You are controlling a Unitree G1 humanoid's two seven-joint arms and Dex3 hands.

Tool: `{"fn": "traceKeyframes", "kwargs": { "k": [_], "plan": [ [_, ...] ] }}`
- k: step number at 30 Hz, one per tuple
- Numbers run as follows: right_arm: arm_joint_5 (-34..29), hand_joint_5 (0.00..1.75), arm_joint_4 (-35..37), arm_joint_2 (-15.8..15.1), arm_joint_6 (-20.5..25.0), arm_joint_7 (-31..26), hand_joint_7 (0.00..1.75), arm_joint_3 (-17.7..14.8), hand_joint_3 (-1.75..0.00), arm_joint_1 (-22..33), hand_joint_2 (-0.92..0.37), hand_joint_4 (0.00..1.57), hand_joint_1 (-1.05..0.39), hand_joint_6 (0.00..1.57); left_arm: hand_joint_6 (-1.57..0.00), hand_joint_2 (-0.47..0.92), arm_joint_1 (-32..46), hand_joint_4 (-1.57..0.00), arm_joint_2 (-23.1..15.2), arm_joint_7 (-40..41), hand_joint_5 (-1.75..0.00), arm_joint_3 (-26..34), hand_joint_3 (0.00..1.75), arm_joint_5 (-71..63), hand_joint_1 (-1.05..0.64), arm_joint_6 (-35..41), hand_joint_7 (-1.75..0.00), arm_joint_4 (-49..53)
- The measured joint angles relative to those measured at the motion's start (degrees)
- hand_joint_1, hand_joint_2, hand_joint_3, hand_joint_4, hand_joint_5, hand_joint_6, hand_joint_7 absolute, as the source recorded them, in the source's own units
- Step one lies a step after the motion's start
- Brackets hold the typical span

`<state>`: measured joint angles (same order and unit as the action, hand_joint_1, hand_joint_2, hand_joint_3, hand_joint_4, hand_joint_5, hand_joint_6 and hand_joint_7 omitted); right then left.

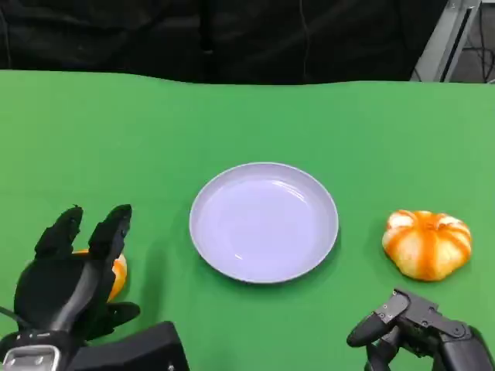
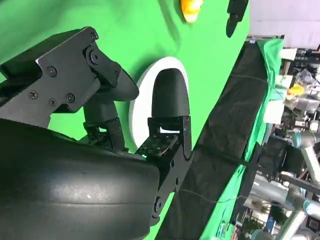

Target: Grasp the bread from the table and place it into the plate.

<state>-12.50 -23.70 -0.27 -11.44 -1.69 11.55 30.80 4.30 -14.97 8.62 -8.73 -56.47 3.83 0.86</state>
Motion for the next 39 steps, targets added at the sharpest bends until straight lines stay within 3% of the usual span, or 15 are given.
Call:
{"fn": "traceKeyframes", "kwargs": {
  "k": [9,11,16,24,25,26,31,32,33,34,36,37,39],
  "plan": [
    [-0.2,1.65,0.0,0.2,0.2,-0.5,1.32,0.4,-1.21,-0.3,-0.49,0.63,0.01,0.71,-0.04,0.92,-2.3,0.0,-2.5,-8.5,0.0,-3.9,0.2,-2.9,-0.67,9.3,0.0,-1.0],
    [-0.2,1.67,-0.1,0.3,0.4,-0.6,1.35,0.5,-1.23,-0.3,-0.48,0.62,0.02,0.71,-0.1,0.92,-3.0,-0.03,-2.7,-9.8,-0.02,-4.7,0.1,-3.1,-0.65,10.7,-0.02,-0.9],
    [-0.1,1.69,-0.3,0.9,1.8,-0.8,1.36,1.6,-1.23,-0.6,-0.48,0.61,0.02,0.69,-0.15,0.92,-14.4,-0.08,-2.4,-20.4,-0.04,-7.6,0.04,-4.0,-0.67,21.7,-0.03,14.1],
    [-0.1,1.69,-0.5,1.1,2.3,-0.9,1.36,2.0,-1.22,-0.7,-0.48,0.61,0.02,0.69,-0.18,0.92,-22.6,-0.12,-1.6,-18.7,-0.06,-11.6,0.05,-1.9,-0.69,25.3,-0.03,26.4],
    [-0.1,1.68,-0.5,1.1,2.3,-0.9,1.36,2.1,-1.22,-0.7,-0.48,0.61,0.01,0.69,-0.28,0.92,-23.6,-0.28,-1.6,-18.3,-0.15,-11.9,0.08,-1.4,-0.64,25.1,-0.07,28.2],
    [-0.1,1.68,-0.6,1.1,2.3,-1.0,1.36,2.1,-1.21,-0.6,-0.48,0.61,0.01,0.69,-0.32,0.92,-24.5,-0.34,-1.6,-17.9,-0.19,-12.3,0.1,-1.0,-0.63,24.8,-0.09,29.8],
    [-0.1,1.68,-0.6,1.1,2.3,-1.0,1.35,2.2,-1.2,-0.5,-0.49,0.62,0.01,0.69,-0.36,0.92,-26.7,-0.4,-2.0,-16.4,-0.22,-14.2,0.11,0.9,-0.61,23.8,-0.1,33.7],
    [-0.1,1.68,-0.6,1.1,2.3,-1.0,1.35,2.2,-1.2,-0.5,-0.49,0.62,0.01,0.69,-0.44,0.92,-26.9,-0.5,-2.1,-16.2,-0.45,-14.4,0.13,1.2,-0.58,23.8,-0.13,33.9],
    [-0.1,1.68,-0.6,1.1,2.3,-1.1,1.35,2.2,-1.19,-0.5,-0.49,0.62,0.01,0.69,-0.61,0.92,-27.0,-0.61,-2.2,-15.9,-1.07,-14.7,0.25,1.6,-0.5,23.8,-0.21,34.0],
    [-0.1,1.68,-0.6,1.1,2.3,-1.1,1.35,2.2,-1.19,-0.6,-0.49,0.62,0.01,0.69,-0.76,0.92,-26.8,-0.67,-2.4,-15.3,-1.47,-14.6,0.29,2.5,-0.47,22.8,-0.29,33.5],
    [-0.1,1.67,-0.6,1.1,2.3,-1.0,1.35,2.1,-1.19,-0.6,-0.49,0.62,0.01,0.69,-0.8,0.92,-25.1,-0.69,-3.8,-12.9,-1.67,-13.6,0.3,5.2,-0.46,19.1,-0.31,31.8],
    [0.0,1.67,-0.5,1.1,2.3,-1.0,1.35,2.0,-1.2,-0.7,-0.49,0.62,0.01,0.69,-0.78,0.92,-24.4,-0.65,-4.3,-11.8,-1.63,-13.4,0.32,6.0,-0.45,17.7,-0.29,31.2],
    [0.0,1.66,-0.5,1.0,2.2,-1.0,1.34,1.9,-1.24,-1.0,-0.47,0.63,0.03,0.7,-0.83,0.92,-24.0,-0.68,-4.8,-11.0,-1.7,-13.4,0.32,7.3,-0.44,16.9,-0.31,30.4]
  ]
}}
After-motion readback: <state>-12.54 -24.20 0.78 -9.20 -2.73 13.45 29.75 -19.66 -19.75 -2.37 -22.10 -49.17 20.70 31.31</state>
